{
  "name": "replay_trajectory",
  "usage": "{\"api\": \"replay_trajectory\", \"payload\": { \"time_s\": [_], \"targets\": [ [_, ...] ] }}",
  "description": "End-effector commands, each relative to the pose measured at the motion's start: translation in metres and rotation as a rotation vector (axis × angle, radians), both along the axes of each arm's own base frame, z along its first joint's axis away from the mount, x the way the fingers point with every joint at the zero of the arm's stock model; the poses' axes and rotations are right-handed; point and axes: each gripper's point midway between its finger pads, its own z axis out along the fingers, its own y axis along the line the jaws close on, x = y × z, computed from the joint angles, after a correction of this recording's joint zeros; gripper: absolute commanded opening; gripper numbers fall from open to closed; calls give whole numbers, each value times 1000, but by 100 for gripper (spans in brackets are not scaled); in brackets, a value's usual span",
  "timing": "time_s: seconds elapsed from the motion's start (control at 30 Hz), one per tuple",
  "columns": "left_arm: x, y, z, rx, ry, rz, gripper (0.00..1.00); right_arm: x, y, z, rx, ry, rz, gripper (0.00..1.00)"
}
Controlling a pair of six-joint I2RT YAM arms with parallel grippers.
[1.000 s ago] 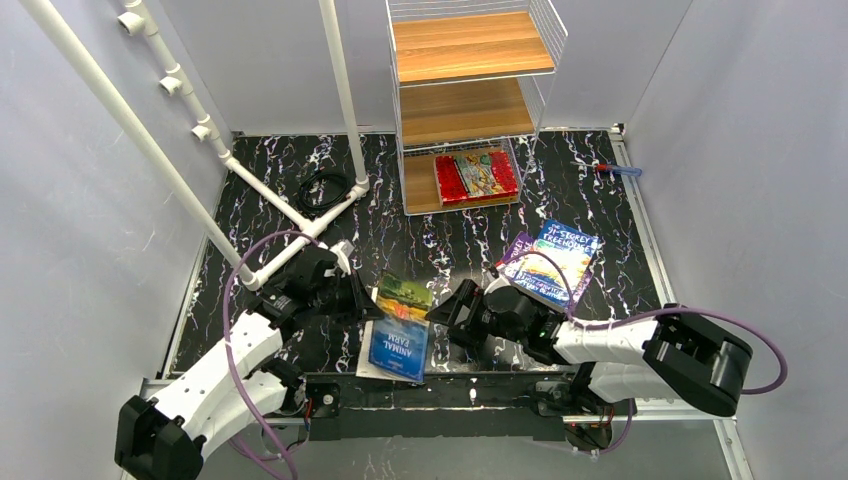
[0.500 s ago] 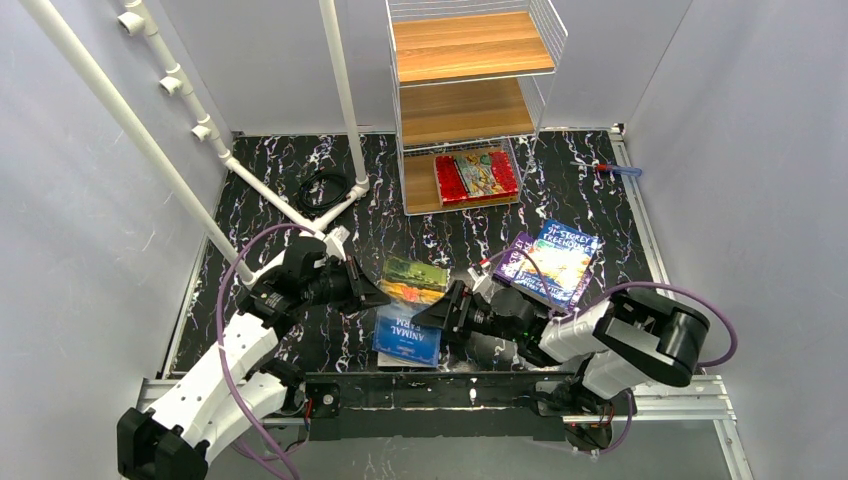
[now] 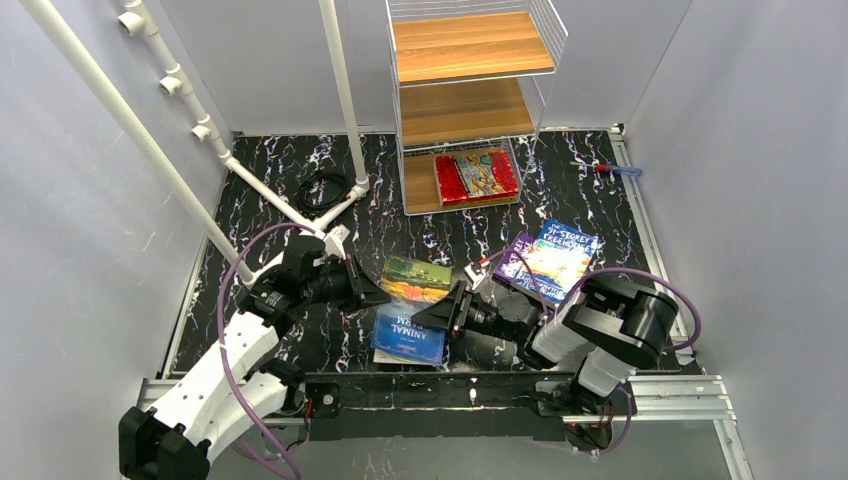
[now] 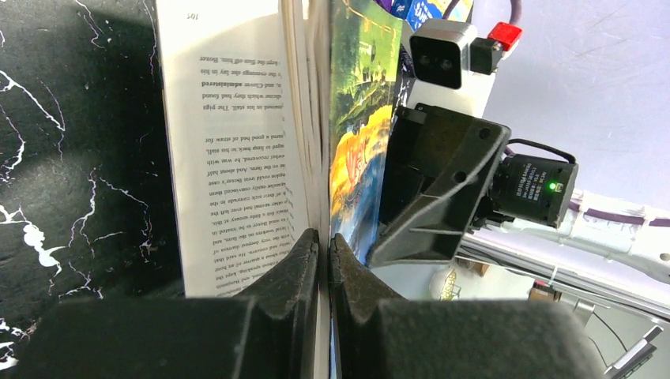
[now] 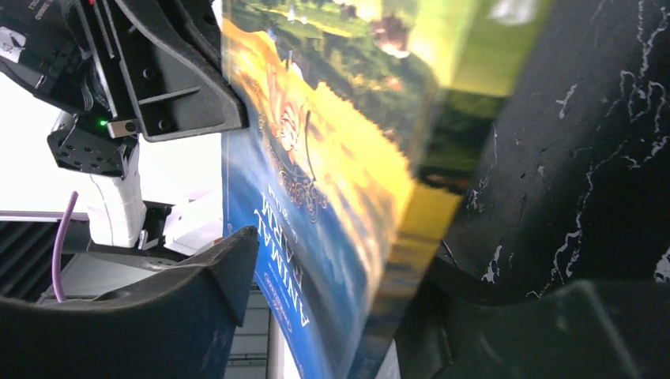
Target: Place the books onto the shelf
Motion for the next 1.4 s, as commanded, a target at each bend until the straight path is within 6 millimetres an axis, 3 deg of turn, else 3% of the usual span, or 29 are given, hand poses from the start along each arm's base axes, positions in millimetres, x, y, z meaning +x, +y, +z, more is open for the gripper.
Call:
{"api": "replay_trajectory", "payload": {
  "time_s": [0.0, 0.1, 0.17, 0.23, 0.37, 0.57, 0.63, 0.73, 0.8, 0.87, 1.0, 1.1, 1.17, 1.37],
  "targets": [
    [-4, -2, 9, -30, -20, -32, 0, 0, -3, 39, 142, -81, -14, 70],
    [-3, -1, 6, -27, -15, -27, 0, 4, -6, 39, 126, -85, -35, 69],
    [-3, -1, 6, -29, -15, -30, 0, 6, -10, 37, 111, -86, -59, 60],
    [-3, -2, 7, -34, -17, -34, 0, 10, -16, 33, 93, -82, -90, 44],
    [-3, -5, 9, -44, -24, -60, 0, 14, -21, 32, 63, -91, -120, 1],
    [1, -5, 12, -24, -46, -80, 0, 20, -23, 38, 8, -136, -146, 1],
    [3, -2, 13, 8, -51, -79, 19, 24, -27, 35, -45, -148, -171, 1],
    [6, 6, 22, 68, -85, -70, 54, 39, -44, 39, -100, -176, -280, 1],
    [10, 15, 38, 119, -140, -49, 69, 52, -64, 44, -140, -189, -394, 1],
    [13, 27, 50, 176, -184, -19, 75, 66, -88, 50, -172, -203, -530, 1],
    [19, 41, 70, 237, -239, 32, 76, 96, -136, 79, -183, -264, -818, 1],
    [21, 41, 76, 225, -246, 51, 77, 114, -153, 106, -211, -349, -957, 1],
    [23, 41, 76, 220, -239, 65, 77, 125, -152, 122, -224, -381, -1010, 1],
    [22, 46, 76, 224, -242, 102, 77, 149, -127, 143, -205, -379, -1022, 1]
  ]
}}
